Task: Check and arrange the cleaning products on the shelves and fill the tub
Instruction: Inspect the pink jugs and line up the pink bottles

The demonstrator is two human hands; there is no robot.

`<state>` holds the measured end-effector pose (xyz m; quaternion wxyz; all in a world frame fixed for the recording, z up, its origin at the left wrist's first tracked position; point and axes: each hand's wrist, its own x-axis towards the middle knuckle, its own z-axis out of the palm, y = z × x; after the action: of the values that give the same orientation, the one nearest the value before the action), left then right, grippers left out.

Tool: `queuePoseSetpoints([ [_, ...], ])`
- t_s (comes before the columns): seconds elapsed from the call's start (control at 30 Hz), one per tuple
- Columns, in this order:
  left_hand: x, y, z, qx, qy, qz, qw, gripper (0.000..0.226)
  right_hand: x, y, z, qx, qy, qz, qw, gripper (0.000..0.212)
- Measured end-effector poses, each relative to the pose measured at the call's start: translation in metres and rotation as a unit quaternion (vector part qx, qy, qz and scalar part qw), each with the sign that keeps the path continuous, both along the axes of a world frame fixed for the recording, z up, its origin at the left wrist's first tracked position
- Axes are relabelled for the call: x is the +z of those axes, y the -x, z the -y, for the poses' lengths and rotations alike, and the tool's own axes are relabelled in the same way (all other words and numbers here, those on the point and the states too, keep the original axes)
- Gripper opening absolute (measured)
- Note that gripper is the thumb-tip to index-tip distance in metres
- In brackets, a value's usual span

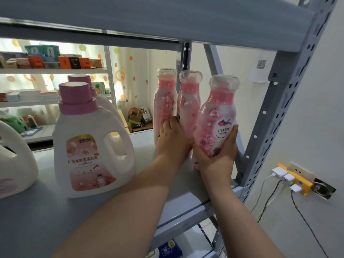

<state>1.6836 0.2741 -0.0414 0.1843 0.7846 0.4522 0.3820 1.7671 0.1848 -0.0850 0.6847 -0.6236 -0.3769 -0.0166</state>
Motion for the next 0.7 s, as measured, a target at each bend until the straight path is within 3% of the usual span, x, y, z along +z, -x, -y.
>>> queuePoseSetpoints([
  [0.1,0.001,-0.007,0.001,0.014,0.011,0.026,1.0,0.08,0.001,0.001,0.0,0.002,0.003,-0.001,1.0,0.119],
  [0.27,-0.002,0.001,-0.008,0.0,0.053,0.058,0.997,0.108,0.001,0.002,0.003,0.017,-0.001,-0.003,1.0,0.115],
  [0.53,-0.007,0.019,-0.003,-0.038,0.056,0.106,0.992,0.091,0.006,0.004,0.0,0.031,0.013,0.0,0.999,0.11],
  [0.7,-0.002,0.03,0.008,-0.041,0.05,0.09,0.994,0.075,0.006,0.006,-0.002,0.039,0.04,0.008,0.998,0.108],
])
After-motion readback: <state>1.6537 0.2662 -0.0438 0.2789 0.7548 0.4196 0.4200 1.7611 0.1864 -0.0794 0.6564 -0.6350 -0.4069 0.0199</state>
